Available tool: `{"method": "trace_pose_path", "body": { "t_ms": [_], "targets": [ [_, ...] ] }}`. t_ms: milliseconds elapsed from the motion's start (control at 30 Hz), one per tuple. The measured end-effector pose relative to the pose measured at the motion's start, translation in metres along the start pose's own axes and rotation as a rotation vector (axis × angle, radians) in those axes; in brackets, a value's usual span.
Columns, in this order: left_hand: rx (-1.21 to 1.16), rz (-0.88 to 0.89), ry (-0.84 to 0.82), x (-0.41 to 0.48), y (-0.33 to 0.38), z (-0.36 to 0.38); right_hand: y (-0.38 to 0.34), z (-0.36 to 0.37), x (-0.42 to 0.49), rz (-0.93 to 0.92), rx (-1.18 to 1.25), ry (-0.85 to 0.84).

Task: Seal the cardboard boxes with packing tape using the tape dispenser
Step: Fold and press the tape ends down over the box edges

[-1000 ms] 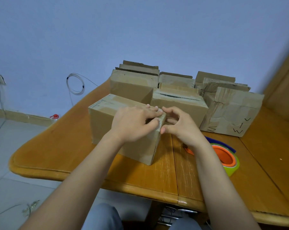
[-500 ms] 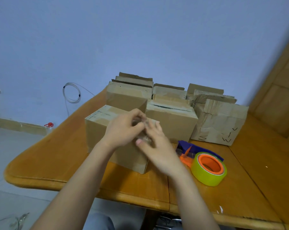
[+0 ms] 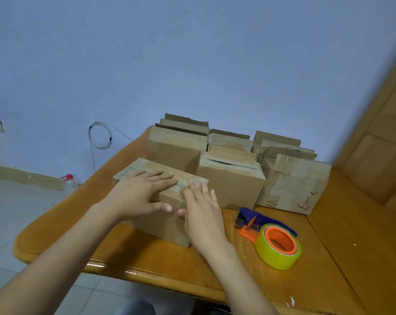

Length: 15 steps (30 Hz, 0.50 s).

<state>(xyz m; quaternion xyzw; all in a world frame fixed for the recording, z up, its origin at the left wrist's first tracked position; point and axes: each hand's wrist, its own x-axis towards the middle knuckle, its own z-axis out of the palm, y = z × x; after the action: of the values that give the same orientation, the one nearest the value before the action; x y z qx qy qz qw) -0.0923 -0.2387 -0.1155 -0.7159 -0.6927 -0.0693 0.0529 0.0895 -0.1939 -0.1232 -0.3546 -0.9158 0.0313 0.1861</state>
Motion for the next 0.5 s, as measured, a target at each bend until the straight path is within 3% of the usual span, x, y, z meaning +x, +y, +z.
{"method": "trace_pose_path", "body": {
  "t_ms": [200, 500],
  "targets": [
    [0.037, -0.117, -0.018, 0.008, -0.015, -0.002, -0.014, -0.002, 0.042, -0.080, -0.169, -0.109],
    [0.031, -0.223, -0.008, 0.038, -0.048, 0.003, -0.021, 0.016, 0.100, -0.092, -0.227, -0.161]
  ]
}}
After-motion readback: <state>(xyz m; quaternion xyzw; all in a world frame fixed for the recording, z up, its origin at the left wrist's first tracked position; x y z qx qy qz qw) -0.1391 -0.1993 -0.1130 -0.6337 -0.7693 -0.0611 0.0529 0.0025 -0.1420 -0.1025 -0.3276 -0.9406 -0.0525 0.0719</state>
